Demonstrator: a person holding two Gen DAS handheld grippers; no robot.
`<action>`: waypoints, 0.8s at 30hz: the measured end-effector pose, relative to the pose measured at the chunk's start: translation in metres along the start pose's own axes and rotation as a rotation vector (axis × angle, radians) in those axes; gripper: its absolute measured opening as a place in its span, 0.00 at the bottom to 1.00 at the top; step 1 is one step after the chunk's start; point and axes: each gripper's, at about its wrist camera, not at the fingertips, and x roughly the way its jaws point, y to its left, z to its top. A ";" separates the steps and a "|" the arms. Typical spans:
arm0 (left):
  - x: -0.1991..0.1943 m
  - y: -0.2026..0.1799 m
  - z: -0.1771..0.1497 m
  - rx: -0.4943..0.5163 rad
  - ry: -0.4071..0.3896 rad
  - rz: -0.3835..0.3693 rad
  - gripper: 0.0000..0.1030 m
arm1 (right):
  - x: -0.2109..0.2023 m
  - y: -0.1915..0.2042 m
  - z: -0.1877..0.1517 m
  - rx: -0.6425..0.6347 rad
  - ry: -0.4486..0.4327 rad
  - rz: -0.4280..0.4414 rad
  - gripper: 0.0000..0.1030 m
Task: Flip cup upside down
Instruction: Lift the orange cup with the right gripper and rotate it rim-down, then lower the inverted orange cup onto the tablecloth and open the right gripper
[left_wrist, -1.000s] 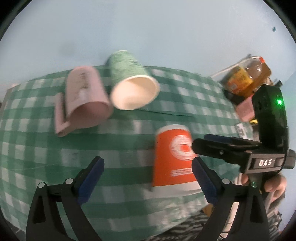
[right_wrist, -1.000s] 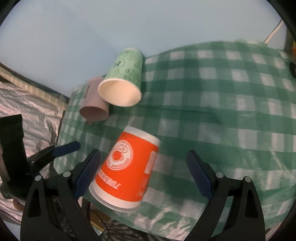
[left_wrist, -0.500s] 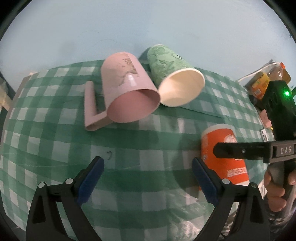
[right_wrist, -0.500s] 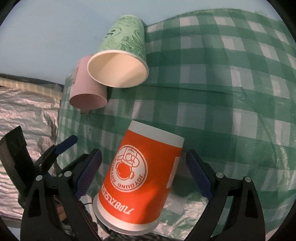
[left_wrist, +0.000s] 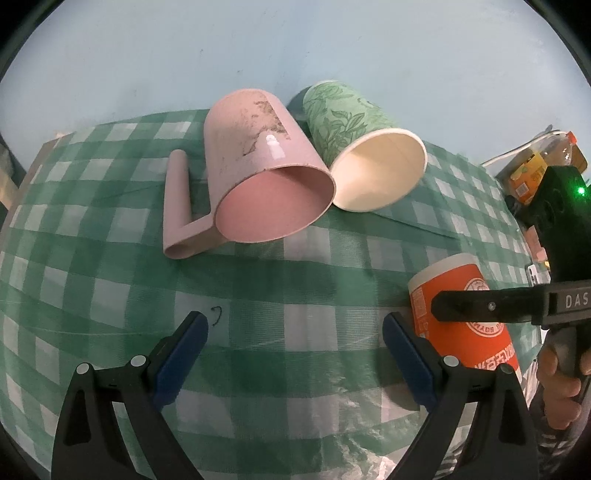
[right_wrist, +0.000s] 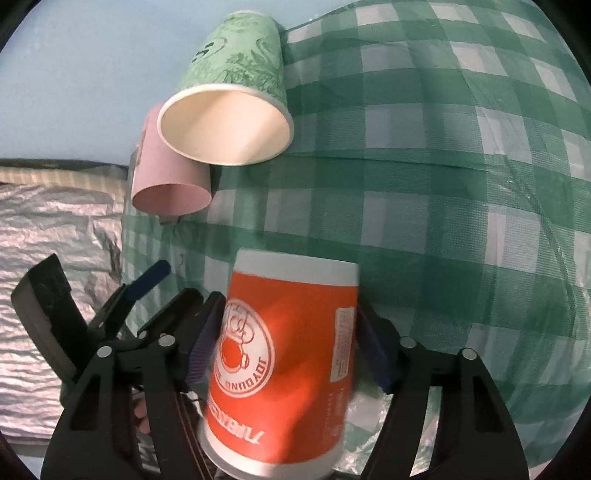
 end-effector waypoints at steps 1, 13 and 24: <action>-0.002 0.001 0.000 -0.001 -0.006 -0.001 0.94 | 0.000 0.001 -0.001 -0.008 -0.006 -0.001 0.67; -0.030 0.001 -0.013 -0.037 -0.099 0.001 0.94 | -0.048 0.039 -0.043 -0.292 -0.344 -0.137 0.67; -0.051 -0.011 -0.024 -0.040 -0.199 0.033 0.94 | -0.063 0.077 -0.083 -0.499 -0.656 -0.325 0.67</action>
